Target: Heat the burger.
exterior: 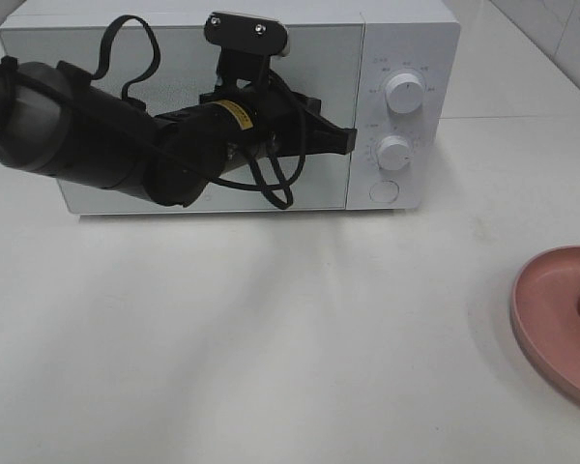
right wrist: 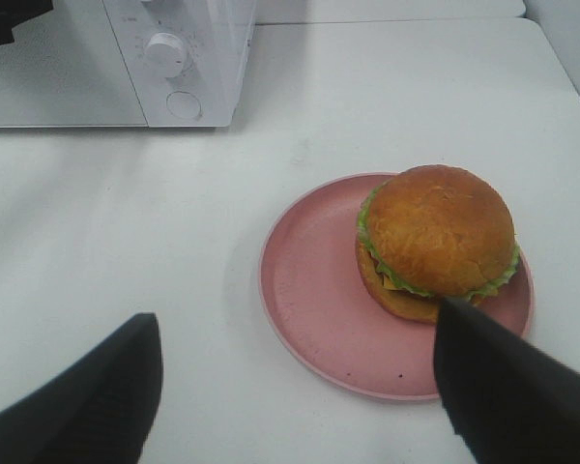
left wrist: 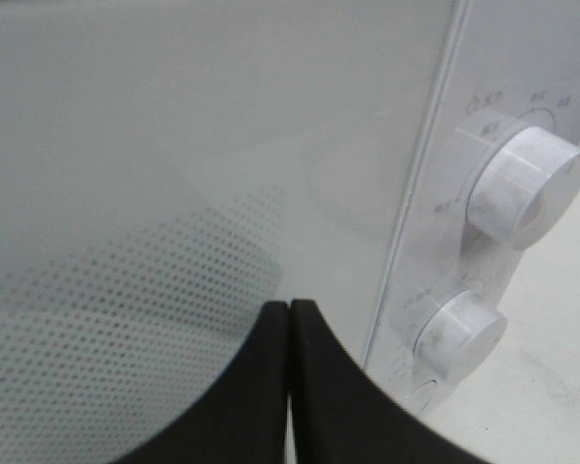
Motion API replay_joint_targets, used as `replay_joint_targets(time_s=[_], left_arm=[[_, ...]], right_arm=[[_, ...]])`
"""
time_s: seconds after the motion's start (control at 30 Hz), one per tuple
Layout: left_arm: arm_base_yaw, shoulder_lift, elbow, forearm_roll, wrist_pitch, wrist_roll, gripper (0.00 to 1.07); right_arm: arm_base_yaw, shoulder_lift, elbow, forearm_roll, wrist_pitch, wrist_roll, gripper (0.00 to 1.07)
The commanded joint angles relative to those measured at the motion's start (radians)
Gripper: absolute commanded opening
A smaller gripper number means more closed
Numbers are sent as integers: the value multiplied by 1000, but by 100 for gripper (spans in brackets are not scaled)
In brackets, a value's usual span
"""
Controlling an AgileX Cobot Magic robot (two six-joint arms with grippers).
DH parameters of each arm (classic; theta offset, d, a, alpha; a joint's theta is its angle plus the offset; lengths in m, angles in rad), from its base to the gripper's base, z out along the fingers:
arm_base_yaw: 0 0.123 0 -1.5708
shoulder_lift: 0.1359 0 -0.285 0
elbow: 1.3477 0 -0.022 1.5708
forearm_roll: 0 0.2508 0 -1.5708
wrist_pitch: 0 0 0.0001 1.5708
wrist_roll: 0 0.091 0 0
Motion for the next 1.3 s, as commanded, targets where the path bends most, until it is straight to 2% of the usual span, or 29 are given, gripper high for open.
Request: replay_joint_targets(time_s=[0.03, 0.2, 0.33, 0.57, 0.6, 0.63, 0.67, 0.7, 0.73, 0.77, 0.8, 0.87, 0.9, 0.93, 1.1, 1.13, 1.3], left_arm=[[21, 13, -40, -56, -56, 1, 0], [20, 3, -40, -47, -3, -1, 0], [12, -64, -36, -32, 207, -1, 0], [-2, -122, -36, -18, 448, -1, 2], [-8, -141, -36, -17, 541, 0, 9], [-8, -141, -36, -17, 541, 0, 9], [-15, -160, -36, -17, 653, 0, 25], [-19, -167, -36, -17, 696, 0, 36], [-19, -167, -36, -17, 696, 0, 36], [-26, -184, -36, -18, 805, -1, 70], [-26, -184, -36, -18, 805, -1, 70], [-26, -206, -36, -34, 954, -5, 101], [-26, -206, -36, -34, 954, -5, 101], [-26, -223, -36, -37, 1059, -5, 99], [-26, -253, -37, -43, 1231, -5, 99], [-26, -271, -37, -58, 1330, -5, 99], [-26, -316, -36, -58, 1480, 16, 98]], right_arm=[[-7, -25, -1, -2, -9, -7, 75], [-7, -25, -1, -2, -9, -7, 75], [-7, -25, -1, -2, -9, -7, 75], [-7, -25, -1, -2, -9, -7, 75], [-7, -25, -1, -2, -9, -7, 75], [-7, -25, -1, -2, -9, -7, 75], [-7, -25, -1, -2, -9, -7, 75], [-7, -25, -1, -2, -9, -7, 75], [-7, -25, -1, -2, -9, -7, 75], [-7, -25, -1, -2, -9, -7, 75], [-7, -25, -1, -2, -9, -7, 75], [-7, -25, -1, -2, -9, -7, 75], [-7, -25, -1, -2, -9, -7, 75], [-7, -25, -1, -2, -9, -7, 75], [-7, -25, -1, -2, -9, -7, 75], [-7, -25, -1, -2, -9, -7, 75], [-7, -25, -1, -2, -9, -7, 75]])
